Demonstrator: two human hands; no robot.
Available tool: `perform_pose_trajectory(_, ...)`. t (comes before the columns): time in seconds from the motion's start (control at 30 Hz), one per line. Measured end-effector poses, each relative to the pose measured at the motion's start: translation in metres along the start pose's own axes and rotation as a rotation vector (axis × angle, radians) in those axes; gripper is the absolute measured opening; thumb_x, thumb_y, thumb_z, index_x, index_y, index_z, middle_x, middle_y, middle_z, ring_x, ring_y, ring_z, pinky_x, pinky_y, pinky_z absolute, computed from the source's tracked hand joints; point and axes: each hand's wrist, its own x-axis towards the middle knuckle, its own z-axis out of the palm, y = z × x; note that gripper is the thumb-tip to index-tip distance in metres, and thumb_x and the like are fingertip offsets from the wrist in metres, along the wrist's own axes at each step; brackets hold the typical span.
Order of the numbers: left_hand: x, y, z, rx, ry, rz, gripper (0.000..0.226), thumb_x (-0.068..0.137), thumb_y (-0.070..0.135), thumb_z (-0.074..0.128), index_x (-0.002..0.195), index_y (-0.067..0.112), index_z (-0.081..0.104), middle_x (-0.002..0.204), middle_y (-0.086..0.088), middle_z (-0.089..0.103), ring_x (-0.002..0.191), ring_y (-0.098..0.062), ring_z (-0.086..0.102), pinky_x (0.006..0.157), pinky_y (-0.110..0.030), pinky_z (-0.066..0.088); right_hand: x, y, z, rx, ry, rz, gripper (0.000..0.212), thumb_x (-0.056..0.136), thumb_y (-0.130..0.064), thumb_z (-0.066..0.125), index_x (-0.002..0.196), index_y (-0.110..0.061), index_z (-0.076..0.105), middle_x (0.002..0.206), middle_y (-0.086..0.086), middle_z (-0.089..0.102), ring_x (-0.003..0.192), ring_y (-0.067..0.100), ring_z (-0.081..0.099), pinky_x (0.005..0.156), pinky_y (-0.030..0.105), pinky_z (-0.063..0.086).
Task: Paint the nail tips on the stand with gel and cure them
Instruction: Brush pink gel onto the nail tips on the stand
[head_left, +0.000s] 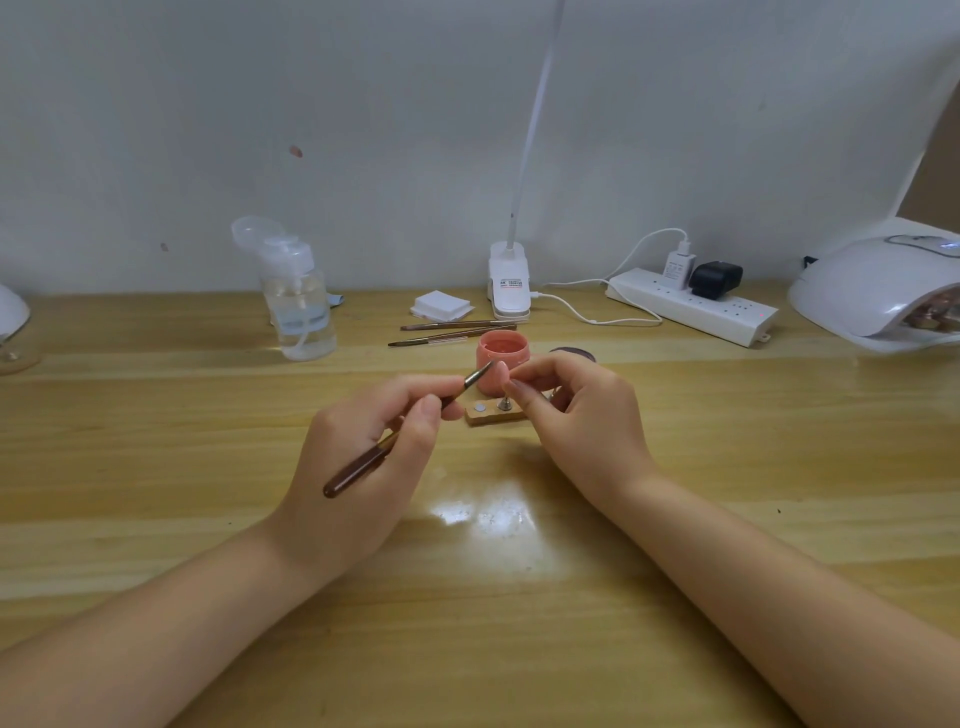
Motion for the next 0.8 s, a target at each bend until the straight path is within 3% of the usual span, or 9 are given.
perform_pose_trajectory(0.23, -0.003, 0.0016, -0.0023, 0.028, -0.036, 0.055, 0.026, 0.088, 0.026, 0.045, 0.097, 0.027, 0.07, 0.082, 0.013, 0.073, 0.093, -0.008, 0.067, 0.084, -0.023, 0.05, -0.0008, -0.0012, 0.0003, -0.042, 0.018, -0.003, 0.004, 0.085, -0.023, 0.073, 0.083, -0.021, 0.072, 0.073, -0.013, 0.069, 0.059, 0.014, 0.058, 0.062, 0.034, 0.048)
perform_pose_trajectory(0.37, -0.0014, 0.0016, -0.0026, 0.03, 0.0, 0.023, 0.028, 0.091, 0.03, 0.044, 0.105, 0.029, 0.068, 0.09, 0.014, 0.073, 0.094, -0.009, 0.067, 0.08, -0.028, 0.052, -0.0012, -0.0018, 0.0002, -0.041, 0.009, -0.014, 0.006, 0.085, -0.027, 0.072, 0.082, -0.022, 0.073, 0.074, -0.012, 0.07, 0.057, 0.003, 0.053, 0.059, 0.023, 0.041)
perform_pose_trajectory(0.5, -0.0004, 0.0016, -0.0006, 0.021, -0.032, -0.042, 0.027, 0.09, 0.037, 0.045, 0.108, 0.036, 0.066, 0.096, 0.021, 0.072, 0.095, -0.007, 0.066, 0.082, -0.026, 0.051, -0.0015, -0.0014, 0.0006, -0.074, 0.003, -0.03, 0.005, 0.085, -0.027, 0.072, 0.084, -0.022, 0.074, 0.076, -0.012, 0.07, 0.053, 0.004, 0.05, 0.059, 0.021, 0.037)
perform_pose_trajectory(0.67, -0.0041, 0.0016, -0.0031, 0.012, -0.051, 0.007, 0.027, 0.088, 0.032, 0.045, 0.097, 0.027, 0.07, 0.086, 0.014, 0.073, 0.095, -0.009, 0.067, 0.087, -0.028, 0.051, -0.0006, -0.0011, 0.001, -0.076, 0.013, -0.021, 0.006, 0.086, -0.027, 0.072, 0.082, -0.022, 0.072, 0.073, -0.012, 0.068, 0.052, 0.005, 0.048, 0.058, 0.021, 0.036)
perform_pose_trajectory(0.8, -0.0026, 0.0028, -0.0019, 0.008, -0.005, -0.005, 0.03, 0.091, 0.032, 0.044, 0.103, 0.024, 0.07, 0.091, 0.014, 0.073, 0.093, -0.009, 0.068, 0.08, -0.028, 0.052, -0.0012, -0.0023, 0.0005, -0.043, 0.005, -0.019, 0.004, 0.085, -0.025, 0.072, 0.082, -0.022, 0.073, 0.075, -0.011, 0.07, 0.054, 0.002, 0.05, 0.059, 0.021, 0.035)
